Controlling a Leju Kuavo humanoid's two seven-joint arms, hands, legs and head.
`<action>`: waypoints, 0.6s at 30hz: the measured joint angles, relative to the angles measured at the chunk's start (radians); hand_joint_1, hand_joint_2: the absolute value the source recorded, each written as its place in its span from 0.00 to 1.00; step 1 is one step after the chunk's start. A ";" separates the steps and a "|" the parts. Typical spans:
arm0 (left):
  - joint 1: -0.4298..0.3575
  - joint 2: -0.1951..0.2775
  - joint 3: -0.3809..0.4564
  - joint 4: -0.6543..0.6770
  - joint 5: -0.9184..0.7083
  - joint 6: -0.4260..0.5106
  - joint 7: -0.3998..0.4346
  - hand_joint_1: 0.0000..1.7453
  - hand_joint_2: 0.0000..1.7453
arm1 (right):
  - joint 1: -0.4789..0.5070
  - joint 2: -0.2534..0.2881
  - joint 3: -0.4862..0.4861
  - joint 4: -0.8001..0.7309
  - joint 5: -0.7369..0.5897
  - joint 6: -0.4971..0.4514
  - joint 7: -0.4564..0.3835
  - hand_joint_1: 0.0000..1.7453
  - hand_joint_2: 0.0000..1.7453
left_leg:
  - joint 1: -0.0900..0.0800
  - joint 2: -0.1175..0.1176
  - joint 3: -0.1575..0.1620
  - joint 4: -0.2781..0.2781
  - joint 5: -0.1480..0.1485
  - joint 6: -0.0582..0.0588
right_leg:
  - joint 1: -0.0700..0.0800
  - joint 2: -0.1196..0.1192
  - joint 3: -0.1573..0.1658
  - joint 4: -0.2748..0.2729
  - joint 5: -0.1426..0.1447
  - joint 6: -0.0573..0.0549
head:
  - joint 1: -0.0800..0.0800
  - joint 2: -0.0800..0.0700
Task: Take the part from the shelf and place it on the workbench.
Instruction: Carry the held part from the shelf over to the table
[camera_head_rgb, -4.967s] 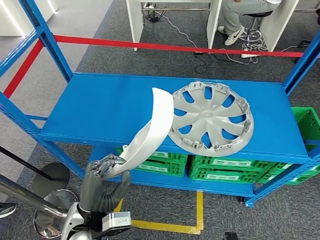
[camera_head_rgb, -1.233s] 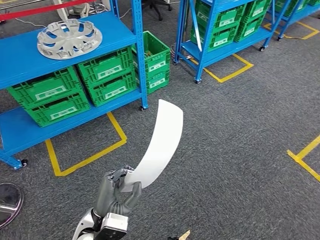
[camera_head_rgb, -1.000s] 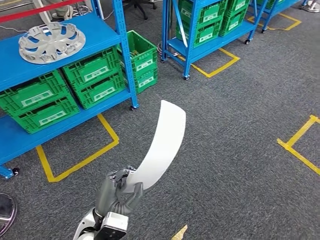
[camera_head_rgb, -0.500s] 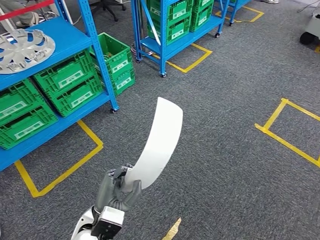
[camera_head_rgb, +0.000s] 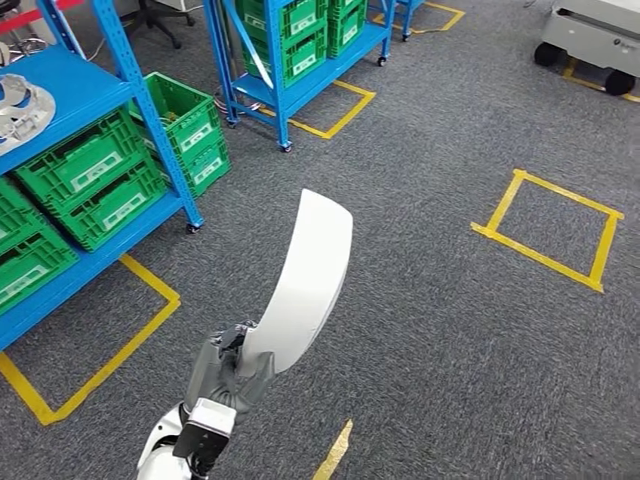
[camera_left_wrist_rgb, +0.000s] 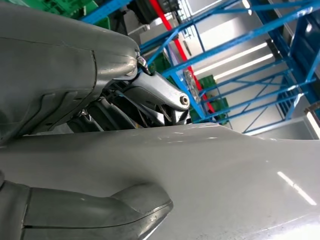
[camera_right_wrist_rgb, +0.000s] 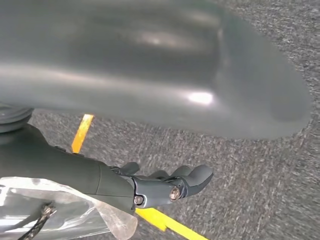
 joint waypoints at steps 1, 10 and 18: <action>-0.001 0.000 0.003 0.001 -0.002 -0.001 -0.002 1.00 1.00 | 0.000 0.000 -0.002 0.000 0.002 0.000 0.003 0.00 0.00 | -0.002 0.007 -0.001 0.000 0.001 -0.006 | 0.002 0.006 0.000 -0.002 0.002 -0.005 | 0.000 0.000; -0.003 0.003 0.016 0.015 -0.011 -0.003 -0.005 1.00 1.00 | -0.003 0.001 -0.016 0.000 0.015 0.000 0.011 0.00 0.00 | 0.010 -0.074 -0.112 0.270 -0.125 -0.033 | -0.001 0.089 -0.016 -0.013 0.029 -0.041 | -0.007 0.000; -0.001 0.002 0.022 0.018 -0.015 0.003 -0.005 1.00 1.00 | 0.002 0.003 -0.016 0.000 0.035 0.001 0.010 0.00 0.00 | 0.009 -0.118 -0.015 0.059 -0.018 -0.018 | -0.004 0.140 -0.030 -0.003 0.036 -0.024 | -0.007 0.000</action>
